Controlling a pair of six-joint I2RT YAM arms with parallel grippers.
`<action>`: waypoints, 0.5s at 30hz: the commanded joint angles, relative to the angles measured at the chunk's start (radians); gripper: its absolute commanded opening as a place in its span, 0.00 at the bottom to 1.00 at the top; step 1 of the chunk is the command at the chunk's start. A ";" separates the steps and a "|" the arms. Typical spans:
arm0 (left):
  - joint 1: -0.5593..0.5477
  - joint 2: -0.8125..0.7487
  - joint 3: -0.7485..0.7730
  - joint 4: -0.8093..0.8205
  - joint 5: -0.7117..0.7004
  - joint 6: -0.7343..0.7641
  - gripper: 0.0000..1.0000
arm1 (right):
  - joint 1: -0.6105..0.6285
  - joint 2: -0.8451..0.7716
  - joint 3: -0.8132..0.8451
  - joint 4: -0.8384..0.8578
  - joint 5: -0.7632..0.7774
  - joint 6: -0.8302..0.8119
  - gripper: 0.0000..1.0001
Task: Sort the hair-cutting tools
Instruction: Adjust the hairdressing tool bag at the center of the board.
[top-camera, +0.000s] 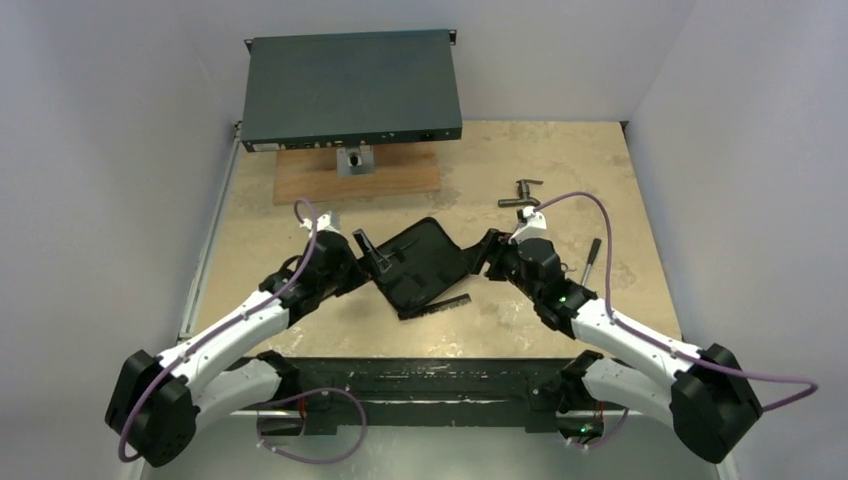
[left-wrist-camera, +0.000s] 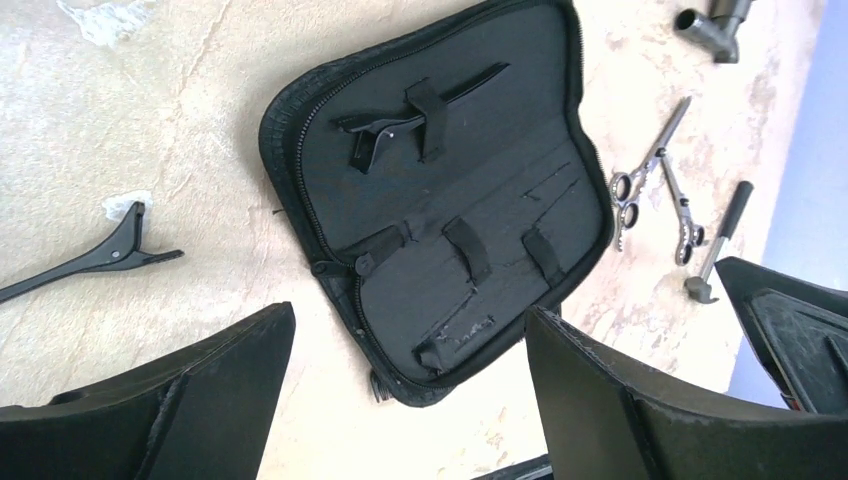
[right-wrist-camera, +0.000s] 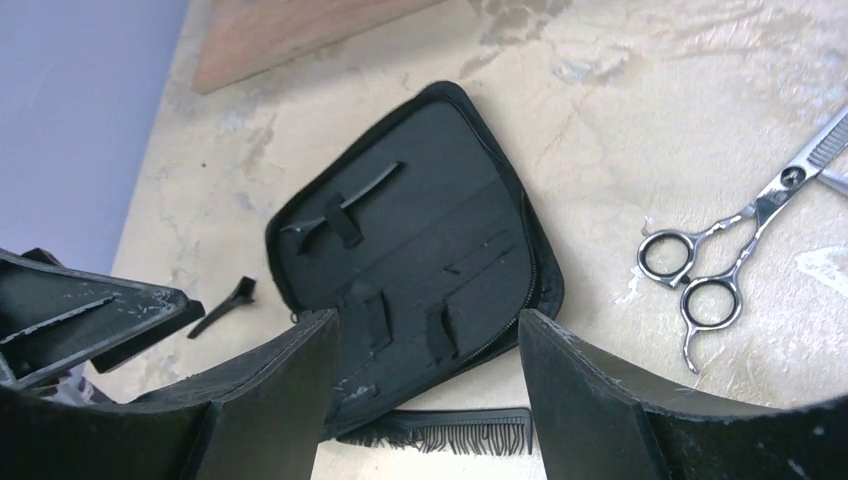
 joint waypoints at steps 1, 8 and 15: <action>-0.005 -0.089 -0.023 -0.047 -0.029 0.014 0.85 | 0.030 -0.094 0.013 -0.092 0.039 -0.064 0.66; -0.005 -0.232 -0.027 -0.109 -0.036 0.073 0.85 | 0.209 -0.125 0.002 -0.134 0.160 -0.087 0.65; -0.006 -0.362 -0.055 -0.233 -0.102 0.057 0.85 | 0.245 -0.071 -0.004 -0.141 0.155 -0.085 0.64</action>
